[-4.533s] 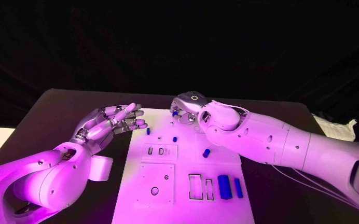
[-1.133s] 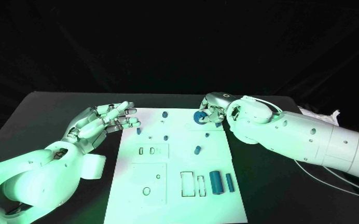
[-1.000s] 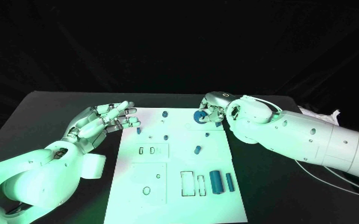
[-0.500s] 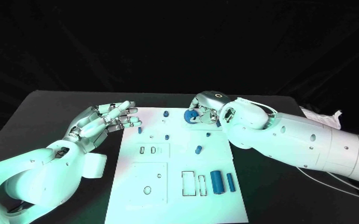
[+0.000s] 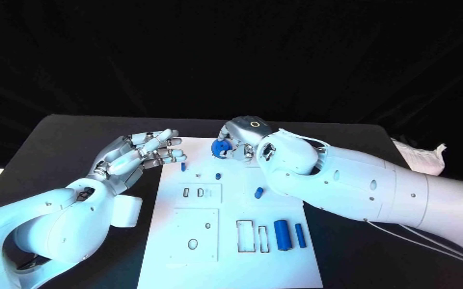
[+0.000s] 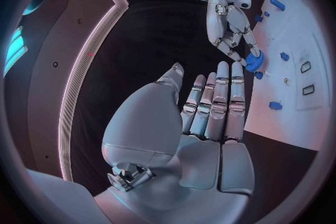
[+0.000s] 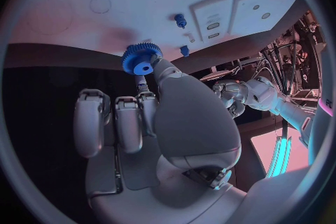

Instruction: Assemble the parts on the task board

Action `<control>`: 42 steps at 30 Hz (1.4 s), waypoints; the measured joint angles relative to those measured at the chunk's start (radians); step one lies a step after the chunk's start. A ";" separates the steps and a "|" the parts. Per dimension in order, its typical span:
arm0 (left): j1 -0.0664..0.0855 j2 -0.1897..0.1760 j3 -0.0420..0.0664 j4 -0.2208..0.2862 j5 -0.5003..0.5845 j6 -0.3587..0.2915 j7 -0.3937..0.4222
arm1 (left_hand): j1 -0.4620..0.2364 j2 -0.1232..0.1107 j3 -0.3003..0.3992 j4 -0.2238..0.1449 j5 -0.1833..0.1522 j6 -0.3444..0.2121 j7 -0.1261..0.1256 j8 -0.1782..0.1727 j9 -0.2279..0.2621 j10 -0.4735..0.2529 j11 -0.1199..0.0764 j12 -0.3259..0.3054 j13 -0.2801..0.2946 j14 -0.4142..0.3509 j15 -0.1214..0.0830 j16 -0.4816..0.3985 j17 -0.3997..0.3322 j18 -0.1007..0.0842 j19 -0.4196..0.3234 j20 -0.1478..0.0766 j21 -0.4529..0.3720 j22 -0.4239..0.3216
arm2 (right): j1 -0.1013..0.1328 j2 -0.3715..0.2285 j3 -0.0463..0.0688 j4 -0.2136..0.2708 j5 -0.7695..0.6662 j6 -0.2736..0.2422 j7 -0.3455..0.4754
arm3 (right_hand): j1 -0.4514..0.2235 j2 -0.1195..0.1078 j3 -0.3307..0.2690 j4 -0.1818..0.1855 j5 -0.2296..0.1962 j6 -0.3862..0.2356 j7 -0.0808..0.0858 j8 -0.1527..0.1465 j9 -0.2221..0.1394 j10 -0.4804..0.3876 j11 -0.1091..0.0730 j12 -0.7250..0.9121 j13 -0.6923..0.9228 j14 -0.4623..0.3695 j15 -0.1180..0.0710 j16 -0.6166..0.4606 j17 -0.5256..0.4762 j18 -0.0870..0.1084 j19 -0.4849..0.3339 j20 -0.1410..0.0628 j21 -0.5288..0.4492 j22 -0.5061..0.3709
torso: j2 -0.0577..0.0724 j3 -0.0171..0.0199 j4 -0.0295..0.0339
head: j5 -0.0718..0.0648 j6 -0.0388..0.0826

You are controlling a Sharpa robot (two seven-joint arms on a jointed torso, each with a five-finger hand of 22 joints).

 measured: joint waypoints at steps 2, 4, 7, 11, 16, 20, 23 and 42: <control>0.000 0.002 0.000 -0.001 0.000 0.000 0.000 | 0.000 0.000 0.000 0.000 0.000 0.000 0.000 0.000 0.000 0.000 0.000 0.000 0.000 0.000 0.000 0.000 0.000 0.000 0.000 0.000 0.000 0.000 | -0.001 0.019 -0.005 -0.013 -0.003 0.000 -0.003 | 0.000 0.000 0.000 0.000 0.000 0.000 0.000 0.000 0.000 0.000 0.000 0.000 0.000 0.000 0.000 0.000 0.000 0.000 0.000 0.000 0.000 0.000 | 0.000 0.0000 0.0008 | 0.001 -0.001; 0.000 0.004 0.000 -0.002 0.000 0.000 0.000 | 0.000 0.000 0.000 0.000 0.000 0.000 0.000 0.000 0.000 0.000 0.000 0.000 0.000 0.000 0.000 0.000 0.000 0.000 0.000 0.000 0.000 0.000 | -0.003 0.041 -0.011 -0.027 -0.006 0.000 -0.006 | 0.000 0.000 0.003 -0.003 0.000 0.000 0.000 0.000 0.000 0.000 0.000 0.000 0.000 0.000 0.000 0.000 0.000 0.000 0.000 0.000 0.000 0.000 | 0.000 -0.0002 0.0018 | 0.002 -0.002; 0.000 0.007 0.000 -0.003 0.000 0.001 0.000 | 0.000 0.000 0.000 0.000 0.000 0.000 0.000 0.000 0.000 0.000 0.000 0.000 0.000 0.000 0.000 0.000 0.001 0.000 0.000 0.000 0.000 0.000 | -0.005 0.066 -0.017 -0.046 -0.007 0.000 -0.008 | 0.000 0.000 0.003 -0.003 0.000 0.000 0.000 0.000 0.000 0.000 0.000 0.000 -0.001 0.000 0.000 0.000 0.000 0.000 0.000 0.000 0.000 0.000 | 0.000 -0.0006 0.0037 | 0.005 -0.002; 0.000 0.008 0.000 -0.004 0.000 0.001 0.000 | 0.000 0.000 0.000 0.000 0.000 0.000 0.000 0.000 0.000 0.000 0.000 0.000 0.000 0.000 0.000 0.000 0.001 0.000 0.000 0.000 0.000 0.000 | -0.008 0.086 -0.025 -0.063 -0.007 0.002 -0.011 | 0.000 0.000 0.003 -0.003 0.000 0.000 0.000 0.000 0.000 0.000 0.000 0.000 -0.001 0.000 0.000 0.000 0.001 0.000 0.000 0.000 0.000 0.002 | 0.000 -0.0007 0.0067 | 0.006 -0.004; 0.000 0.010 0.000 -0.004 0.000 0.002 0.000 | 0.000 0.000 0.000 0.000 0.000 0.000 0.000 0.000 0.000 0.000 0.000 0.000 0.000 0.000 0.000 0.000 0.001 0.000 0.000 0.000 0.000 0.000 | -0.009 0.102 -0.030 -0.076 -0.007 0.006 -0.011 | 0.000 0.000 0.004 -0.004 0.000 0.000 0.000 0.000 0.000 0.000 0.000 0.000 -0.001 0.000 0.000 0.000 0.001 0.000 0.000 0.000 0.000 0.001 | 0.000 -0.0012 0.0068 | 0.010 -0.005; 0.000 0.010 0.000 -0.004 0.000 0.002 -0.001 | 0.000 0.000 0.000 0.000 0.000 0.000 0.000 0.000 0.000 0.000 0.000 0.000 0.000 0.000 0.000 0.000 0.001 0.000 0.000 0.000 0.000 0.000 | -0.008 0.108 -0.031 -0.083 -0.007 0.008 -0.011 | -0.004 -0.005 0.006 -0.006 0.000 0.000 0.000 0.000 0.000 0.000 0.000 0.000 -0.001 0.000 0.000 0.000 0.001 0.000 0.000 0.000 0.004 0.004 | 0.001 -0.0012 0.0058 | 0.010 -0.006; 0.000 0.010 0.000 -0.004 0.000 0.002 -0.001 | 0.000 0.000 0.000 0.000 0.000 0.000 0.000 0.000 0.000 0.000 0.000 0.000 0.000 0.000 0.000 0.000 0.001 0.000 0.000 0.000 0.000 0.000 | -0.008 0.111 -0.031 -0.089 -0.006 0.008 -0.011 | -0.013 -0.013 0.006 -0.006 0.000 0.000 0.000 -0.004 0.000 0.000 0.000 -0.002 -0.004 0.000 0.000 0.000 0.001 0.000 0.004 0.004 0.004 0.006 | 0.001 -0.0012 0.0058 | 0.011 -0.006; 0.000 0.009 0.000 -0.004 0.000 0.003 -0.001 | 0.000 0.000 0.004 -0.004 0.000 0.000 0.000 0.000 0.000 0.000 0.000 0.000 0.000 0.000 0.000 0.000 0.002 0.000 0.000 0.000 0.000 -0.001 | -0.015 0.095 -0.037 -0.101 -0.004 -0.002 -0.037 | -0.163 -0.076 -0.032 0.065 -0.024 -0.055 0.015 -0.057 0.022 0.000 0.018 -0.037 -0.003 0.004 0.011 0.008 0.000 0.000 0.007 0.015 0.004 0.011 | 0.001 -0.0005 0.0058 | 0.008 -0.007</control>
